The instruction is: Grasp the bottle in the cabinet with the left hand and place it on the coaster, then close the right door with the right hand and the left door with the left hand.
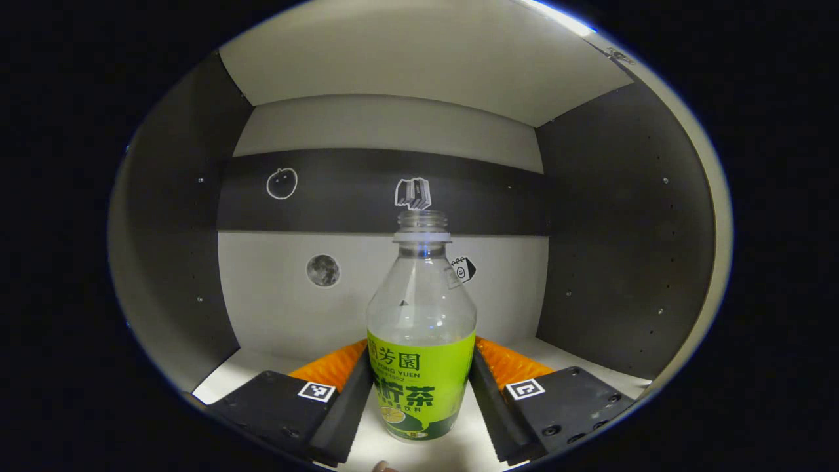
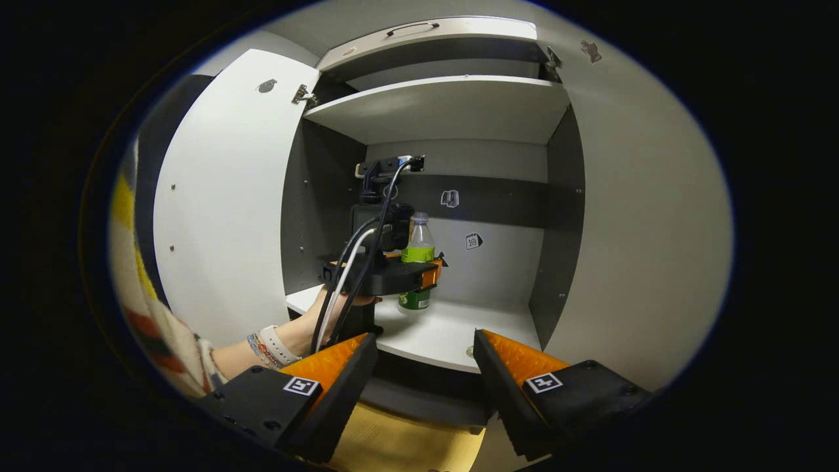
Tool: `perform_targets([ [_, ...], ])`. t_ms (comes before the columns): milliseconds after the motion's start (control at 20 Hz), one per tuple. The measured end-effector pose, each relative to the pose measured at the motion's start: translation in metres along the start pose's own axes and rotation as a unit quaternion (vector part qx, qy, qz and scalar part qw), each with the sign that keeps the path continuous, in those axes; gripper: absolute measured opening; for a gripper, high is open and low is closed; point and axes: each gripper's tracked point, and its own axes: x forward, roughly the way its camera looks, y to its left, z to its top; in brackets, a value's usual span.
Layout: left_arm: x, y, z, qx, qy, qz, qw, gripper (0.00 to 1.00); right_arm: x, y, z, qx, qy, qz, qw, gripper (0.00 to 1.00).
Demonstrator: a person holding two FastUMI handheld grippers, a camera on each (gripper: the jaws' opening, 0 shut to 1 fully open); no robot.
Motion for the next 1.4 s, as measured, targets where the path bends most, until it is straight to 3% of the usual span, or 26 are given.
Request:
perform_targets([
  [450, -0.021, -0.002, 0.021, -0.006, -0.023, -0.009, 1.0, 0.78, -0.012, 0.006, 0.003, 0.012, -0.007, 0.006, 1.0, 0.98],
  [650, -0.063, -0.005, 0.028, -0.005, -0.023, -0.016, 1.0, 0.78, -0.033, 0.018, 0.01, 0.01, -0.022, 0.008, 1.0, 0.98],
  [1000, -0.138, -0.027, 0.043, 0.05, -0.035, -0.024, 0.998, 0.79, -0.09, 0.05, 0.021, 0.017, -0.042, 0.015, 0.999, 0.98],
  [1400, -0.229, -0.04, 0.05, 0.034, -0.03, -0.035, 0.998, 0.78, -0.154, 0.079, 0.03, 0.01, -0.053, 0.007, 0.999, 0.98],
])
